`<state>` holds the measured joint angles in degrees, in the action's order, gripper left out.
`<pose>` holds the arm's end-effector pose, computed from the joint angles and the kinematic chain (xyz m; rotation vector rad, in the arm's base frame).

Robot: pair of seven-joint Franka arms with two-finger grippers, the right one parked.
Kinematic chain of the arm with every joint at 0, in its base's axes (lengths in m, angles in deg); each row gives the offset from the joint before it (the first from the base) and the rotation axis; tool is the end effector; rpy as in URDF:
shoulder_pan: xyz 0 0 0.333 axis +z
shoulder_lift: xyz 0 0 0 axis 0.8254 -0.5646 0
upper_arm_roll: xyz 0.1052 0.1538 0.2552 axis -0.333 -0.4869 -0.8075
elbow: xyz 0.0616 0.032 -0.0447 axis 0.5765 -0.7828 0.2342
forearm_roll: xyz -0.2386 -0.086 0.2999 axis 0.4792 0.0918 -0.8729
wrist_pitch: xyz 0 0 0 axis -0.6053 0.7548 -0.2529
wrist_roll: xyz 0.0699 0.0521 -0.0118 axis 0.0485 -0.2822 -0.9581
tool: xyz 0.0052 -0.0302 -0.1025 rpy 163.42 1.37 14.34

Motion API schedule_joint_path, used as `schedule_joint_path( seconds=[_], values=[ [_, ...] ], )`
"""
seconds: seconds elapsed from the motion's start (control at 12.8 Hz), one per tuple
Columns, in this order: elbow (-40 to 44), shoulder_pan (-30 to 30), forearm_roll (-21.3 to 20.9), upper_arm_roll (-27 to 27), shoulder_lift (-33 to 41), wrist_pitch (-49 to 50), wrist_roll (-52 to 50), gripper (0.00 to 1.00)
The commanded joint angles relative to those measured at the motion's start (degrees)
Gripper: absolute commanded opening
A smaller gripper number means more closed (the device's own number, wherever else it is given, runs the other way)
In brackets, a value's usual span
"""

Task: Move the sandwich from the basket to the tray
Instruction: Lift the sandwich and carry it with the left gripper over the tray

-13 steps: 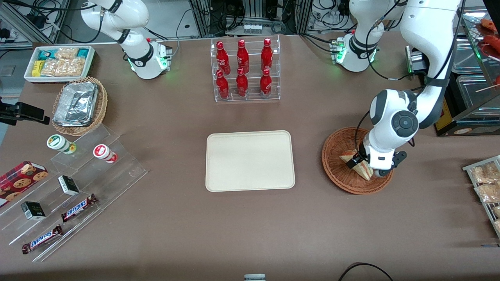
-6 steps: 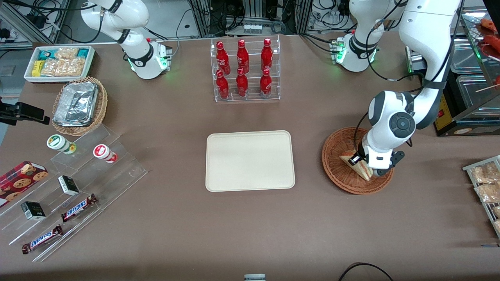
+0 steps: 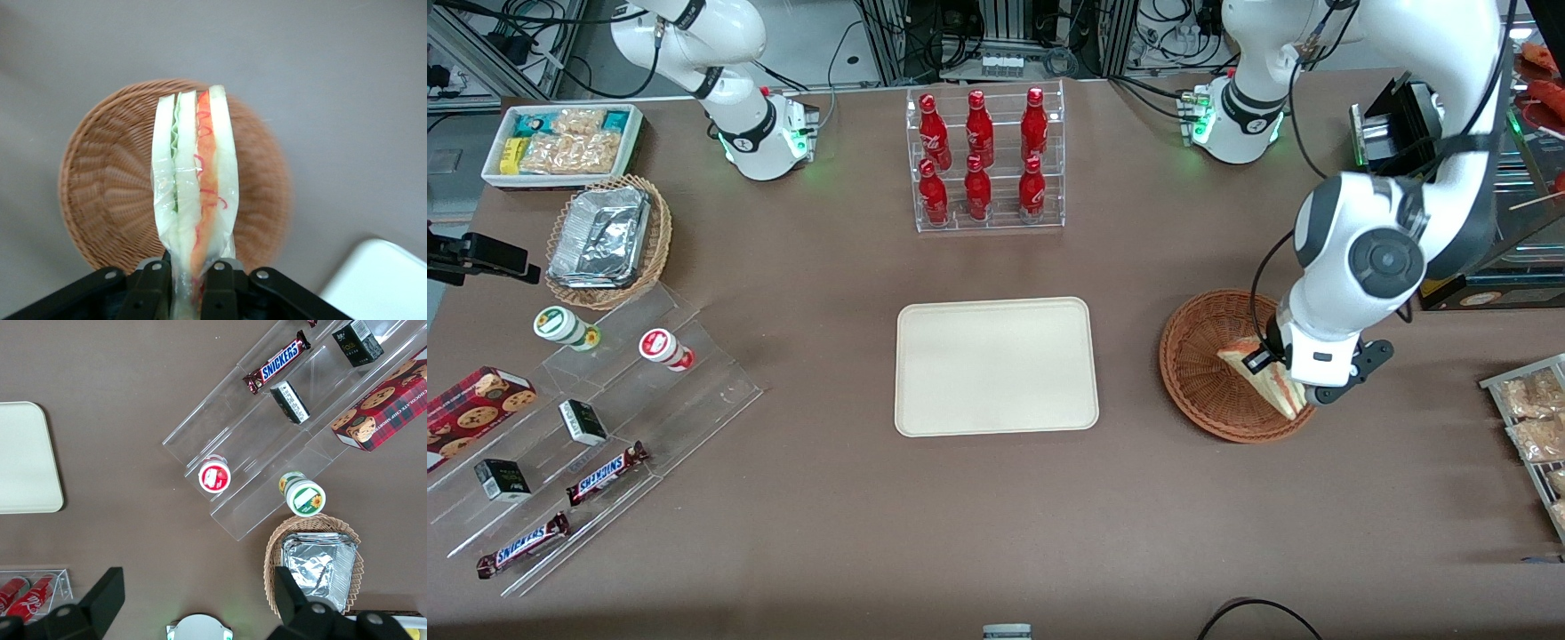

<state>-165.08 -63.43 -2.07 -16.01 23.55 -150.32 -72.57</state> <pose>0.5947 -0.1526 0.4105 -2.9753 -0.8609 -0.0178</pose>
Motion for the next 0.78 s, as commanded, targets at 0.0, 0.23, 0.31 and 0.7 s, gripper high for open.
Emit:
schedule_joint_path(
  seconds=[0.0,0.23,0.31,0.7],
  values=[
    [10.08,-4.04,-0.41,2.98,-4.62,3.58,-0.95,0.0],
    [15.01,-10.89,-0.32,3.08,-9.45,3.41,-1.48,0.0],
    [15.89,-12.83,-0.23,3.08,-10.94,3.06,-1.39,0.0],
    [24.5,-22.85,-0.32,3.08,-20.7,2.27,-1.48,0.0]
  ],
)
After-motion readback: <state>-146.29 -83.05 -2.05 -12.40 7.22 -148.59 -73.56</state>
